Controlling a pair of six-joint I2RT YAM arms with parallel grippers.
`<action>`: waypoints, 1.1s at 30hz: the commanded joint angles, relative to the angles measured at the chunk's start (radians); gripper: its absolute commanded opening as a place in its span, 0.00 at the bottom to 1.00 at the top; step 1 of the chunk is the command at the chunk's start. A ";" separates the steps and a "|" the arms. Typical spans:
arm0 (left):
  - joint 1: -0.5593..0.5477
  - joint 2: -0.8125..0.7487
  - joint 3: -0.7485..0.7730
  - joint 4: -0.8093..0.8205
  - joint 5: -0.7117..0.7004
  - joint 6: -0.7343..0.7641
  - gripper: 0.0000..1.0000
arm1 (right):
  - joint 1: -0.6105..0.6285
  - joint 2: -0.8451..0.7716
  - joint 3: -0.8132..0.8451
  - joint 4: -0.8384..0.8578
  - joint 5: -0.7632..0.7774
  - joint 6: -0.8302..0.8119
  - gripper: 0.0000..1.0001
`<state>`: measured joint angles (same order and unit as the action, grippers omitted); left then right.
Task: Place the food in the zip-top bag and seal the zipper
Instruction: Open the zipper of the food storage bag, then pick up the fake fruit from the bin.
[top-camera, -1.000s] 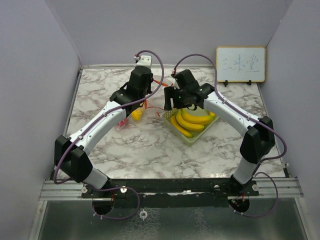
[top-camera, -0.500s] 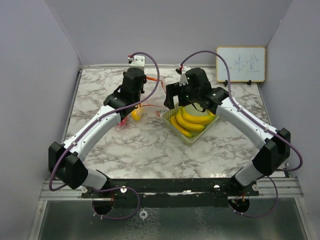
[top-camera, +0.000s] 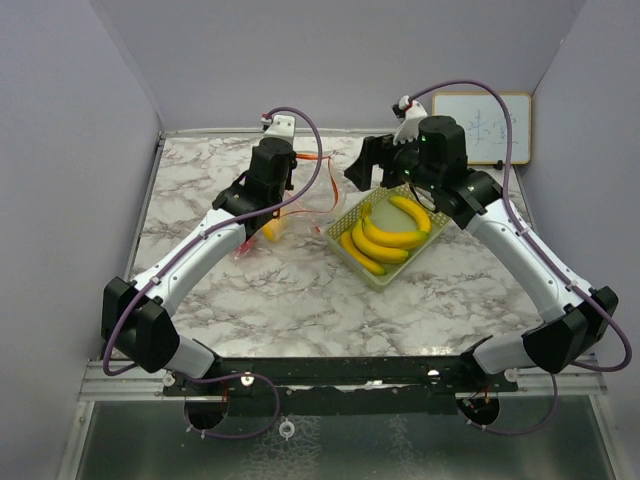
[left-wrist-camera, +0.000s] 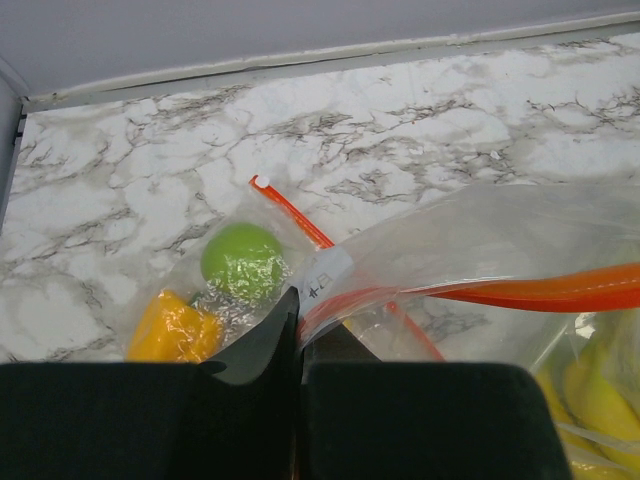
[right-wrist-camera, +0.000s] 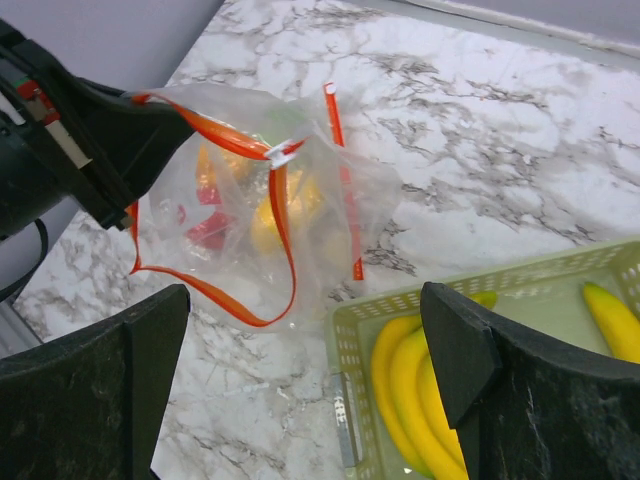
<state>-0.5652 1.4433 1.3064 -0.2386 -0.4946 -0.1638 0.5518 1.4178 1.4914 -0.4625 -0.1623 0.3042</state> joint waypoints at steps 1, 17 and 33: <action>-0.004 0.006 0.017 0.028 -0.032 0.032 0.00 | -0.020 0.059 0.017 -0.166 0.170 0.000 0.99; -0.003 0.004 0.038 0.019 -0.053 0.084 0.00 | -0.023 0.401 0.017 -0.179 0.202 0.019 0.89; -0.003 -0.007 0.040 -0.008 -0.031 0.066 0.00 | -0.023 0.538 -0.024 -0.101 0.245 0.000 0.64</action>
<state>-0.5652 1.4479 1.3182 -0.2394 -0.5243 -0.0910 0.5327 1.9213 1.4860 -0.6243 0.0307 0.3176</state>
